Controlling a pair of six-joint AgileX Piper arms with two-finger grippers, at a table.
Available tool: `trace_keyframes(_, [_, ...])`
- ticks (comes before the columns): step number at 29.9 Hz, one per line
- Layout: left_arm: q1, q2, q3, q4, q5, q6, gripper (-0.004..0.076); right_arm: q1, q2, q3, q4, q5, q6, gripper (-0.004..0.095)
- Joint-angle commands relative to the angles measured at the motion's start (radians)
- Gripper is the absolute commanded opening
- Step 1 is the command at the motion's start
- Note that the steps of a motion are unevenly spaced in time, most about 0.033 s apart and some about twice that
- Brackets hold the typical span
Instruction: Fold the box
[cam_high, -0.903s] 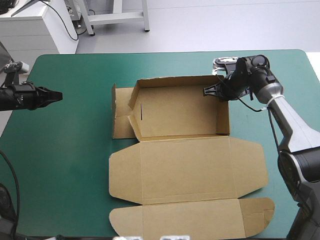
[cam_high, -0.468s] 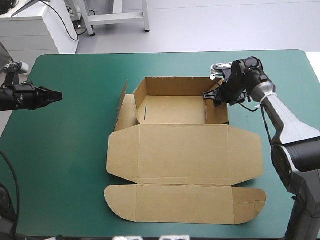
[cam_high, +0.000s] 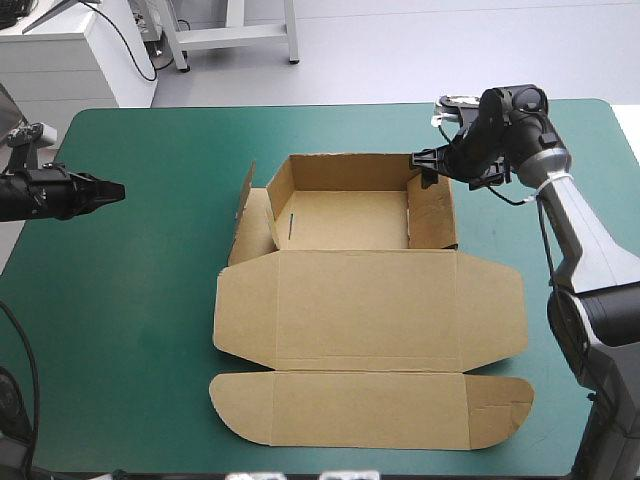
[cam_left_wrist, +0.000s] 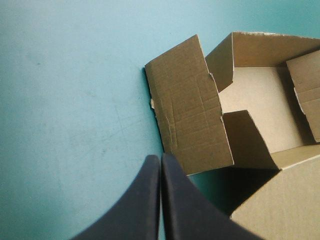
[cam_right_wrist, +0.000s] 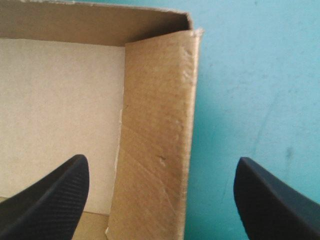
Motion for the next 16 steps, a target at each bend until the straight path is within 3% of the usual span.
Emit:
trace_keyframes(1, [0.003, -0.041, -0.022, -0.07, 0.017, -0.011, -0.0008, -0.007, -0.064, 0.039, 0.032, 0.007, 0.0, 0.0738])
trace_keyframes(13, [0.003, -0.041, -0.022, -0.072, 0.017, -0.011, -0.0008, -0.007, -0.016, 0.132, 0.021, -0.048, 0.003, 0.0734])
trace_keyframes(16, [0.003, -0.041, -0.022, -0.072, 0.022, -0.011, -0.0008, -0.007, 0.006, 0.132, 0.025, -0.035, 0.003, 0.067])
